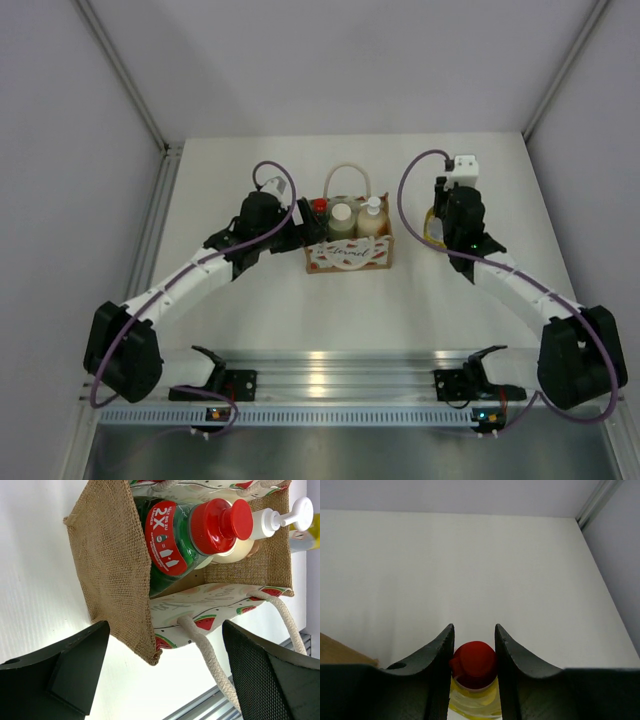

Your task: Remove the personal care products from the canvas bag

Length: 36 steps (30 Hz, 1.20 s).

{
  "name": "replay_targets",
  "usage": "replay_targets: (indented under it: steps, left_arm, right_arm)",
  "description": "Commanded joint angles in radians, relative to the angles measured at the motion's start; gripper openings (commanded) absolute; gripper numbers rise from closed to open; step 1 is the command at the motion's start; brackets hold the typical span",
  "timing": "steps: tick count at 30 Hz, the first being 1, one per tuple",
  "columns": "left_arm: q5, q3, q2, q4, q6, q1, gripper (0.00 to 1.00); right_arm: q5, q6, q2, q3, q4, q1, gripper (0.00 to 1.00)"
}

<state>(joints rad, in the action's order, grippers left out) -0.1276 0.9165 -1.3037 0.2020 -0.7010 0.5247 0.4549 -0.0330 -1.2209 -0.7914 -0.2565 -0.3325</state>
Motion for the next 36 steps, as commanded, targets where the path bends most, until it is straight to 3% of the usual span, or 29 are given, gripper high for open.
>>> replay_targets:
  steps: [1,10,14,17,21,24,30,31,34,36]
  left_arm:
    - [0.023,0.035,0.047,0.023,0.050,0.001,0.98]
    - [0.034,0.042,0.098,0.066,0.103,0.000,0.98]
    - [0.060,0.064,0.129,0.089,0.124,0.001,0.98]
    - [0.072,0.073,0.145,0.096,0.133,0.000,0.98]
    - [0.086,0.073,0.161,0.097,0.133,0.001,0.98]
    - [0.143,0.064,0.167,0.099,0.117,0.001,0.98]
    - [0.256,0.030,0.175,0.096,0.058,0.001,0.98]
    - [0.253,0.030,0.169,0.096,0.055,0.001,0.98]
    - [0.238,0.033,0.135,0.091,0.043,0.000,0.98]
    - [0.215,0.027,0.106,0.080,0.041,0.001,0.96]
  right_arm:
    - [0.025,0.019,0.011,0.047,-0.364,0.015,0.00]
    - [0.051,0.082,0.041,0.201,-0.422,0.013,0.01]
    - [0.041,0.094,0.046,0.144,-0.304,0.013,0.76]
    - [0.034,0.099,0.040,0.107,-0.215,0.013,0.92]
    - [-0.005,0.125,0.075,0.032,-0.093,0.013,0.95]
    - [-0.140,0.140,0.141,-0.006,0.006,0.007,0.94]
    - [-0.531,0.189,0.216,-0.042,0.010,0.000,0.91]
    - [-0.682,0.212,0.202,-0.040,-0.013,-0.002,0.90]
    - [-0.853,0.229,0.140,-0.048,-0.102,-0.074,0.88]
    - [-0.794,0.185,0.104,-0.091,-0.075,-0.204,0.87]
